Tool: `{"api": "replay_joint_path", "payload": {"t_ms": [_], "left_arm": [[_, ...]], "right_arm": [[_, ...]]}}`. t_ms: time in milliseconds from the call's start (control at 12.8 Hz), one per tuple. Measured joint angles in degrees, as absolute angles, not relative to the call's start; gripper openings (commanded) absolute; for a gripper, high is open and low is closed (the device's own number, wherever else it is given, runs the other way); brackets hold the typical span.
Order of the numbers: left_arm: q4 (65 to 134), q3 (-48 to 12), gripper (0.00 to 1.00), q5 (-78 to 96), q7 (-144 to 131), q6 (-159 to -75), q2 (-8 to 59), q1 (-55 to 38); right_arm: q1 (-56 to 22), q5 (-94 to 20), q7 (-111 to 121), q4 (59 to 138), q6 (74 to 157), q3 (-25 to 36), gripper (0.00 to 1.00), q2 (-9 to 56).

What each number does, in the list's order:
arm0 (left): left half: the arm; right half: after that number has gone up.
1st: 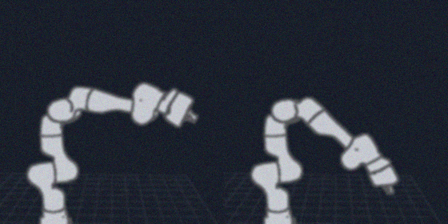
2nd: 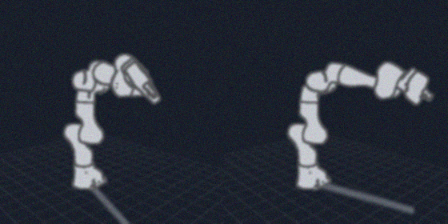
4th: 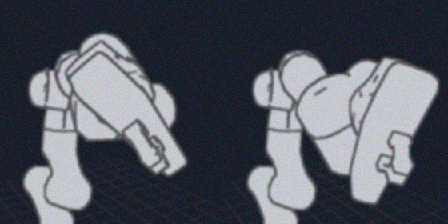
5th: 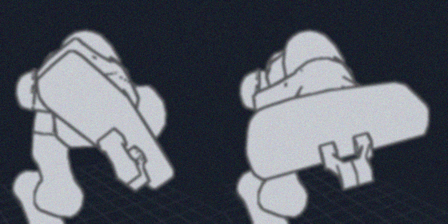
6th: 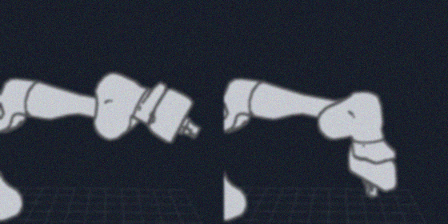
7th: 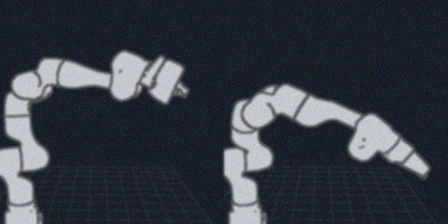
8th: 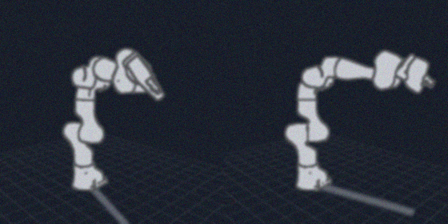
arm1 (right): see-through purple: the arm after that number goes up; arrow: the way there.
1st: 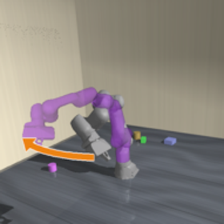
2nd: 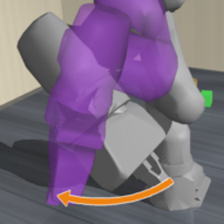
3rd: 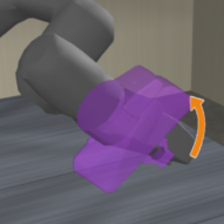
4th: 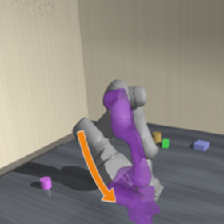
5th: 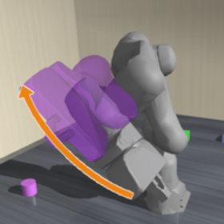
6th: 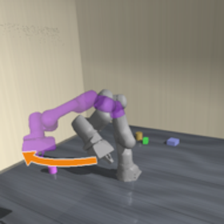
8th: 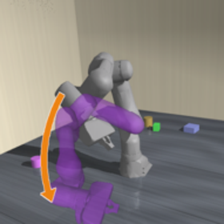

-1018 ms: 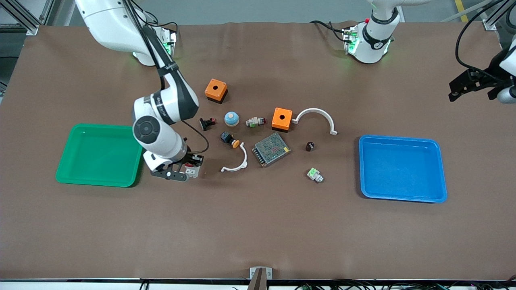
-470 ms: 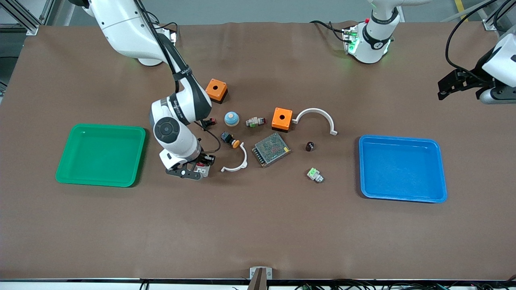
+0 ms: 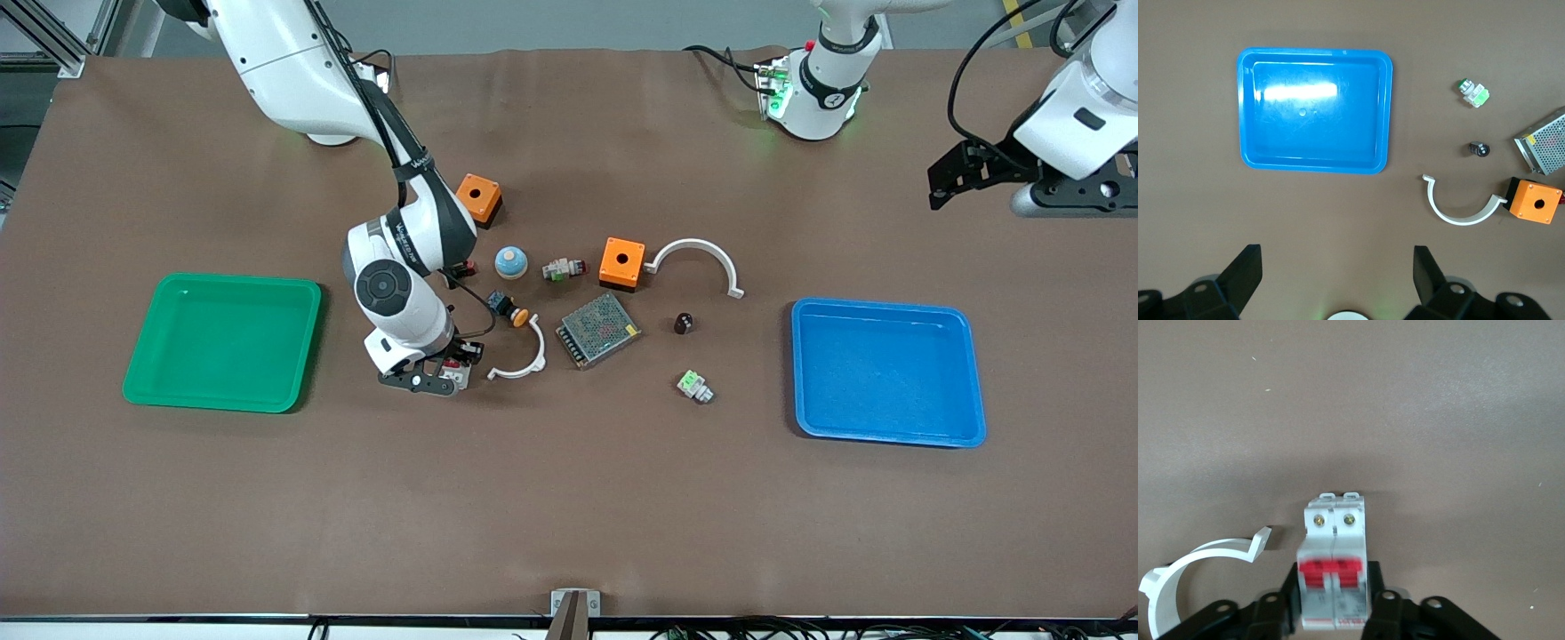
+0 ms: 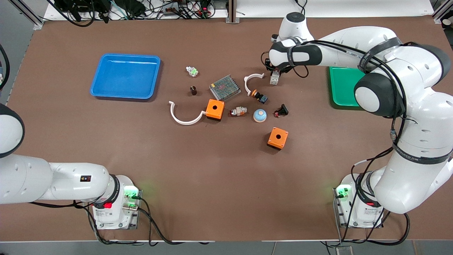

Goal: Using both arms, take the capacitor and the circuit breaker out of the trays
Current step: 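Carry the white breaker with the right gripper onto the table beside the white clip, then open the right gripper to release the breaker and lift away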

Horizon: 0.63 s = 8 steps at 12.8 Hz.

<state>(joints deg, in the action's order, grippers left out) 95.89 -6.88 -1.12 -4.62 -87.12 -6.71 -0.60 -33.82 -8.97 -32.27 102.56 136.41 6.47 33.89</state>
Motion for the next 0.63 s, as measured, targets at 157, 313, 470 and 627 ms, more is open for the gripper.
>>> {"api": "replay_joint_path", "payload": {"t_ms": [157,313,470,627], "left_arm": [[95.80,-6.63,1.00,-0.11,-5.50,-86.65,-7.19,-0.51],[95.81,-6.73,1.00,0.13,-8.93,-86.61,-7.20,-0.56],[95.80,-7.51,1.00,0.16,-12.14,-86.58,-7.18,-0.60],[95.80,-8.20,1.00,0.17,-13.99,-86.55,-7.16,-0.68]], "right_arm": [[-33.84,-8.96,-32.25,102.10,135.98,6.62,1.00,33.83],[-33.87,-8.46,-32.07,100.95,132.46,7.52,1.00,32.74],[-33.69,-5.98,-31.19,99.69,125.74,9.69,1.00,28.64],[-31.79,-5.19,-25.65,99.14,116.61,11.74,1.00,21.83]]}}
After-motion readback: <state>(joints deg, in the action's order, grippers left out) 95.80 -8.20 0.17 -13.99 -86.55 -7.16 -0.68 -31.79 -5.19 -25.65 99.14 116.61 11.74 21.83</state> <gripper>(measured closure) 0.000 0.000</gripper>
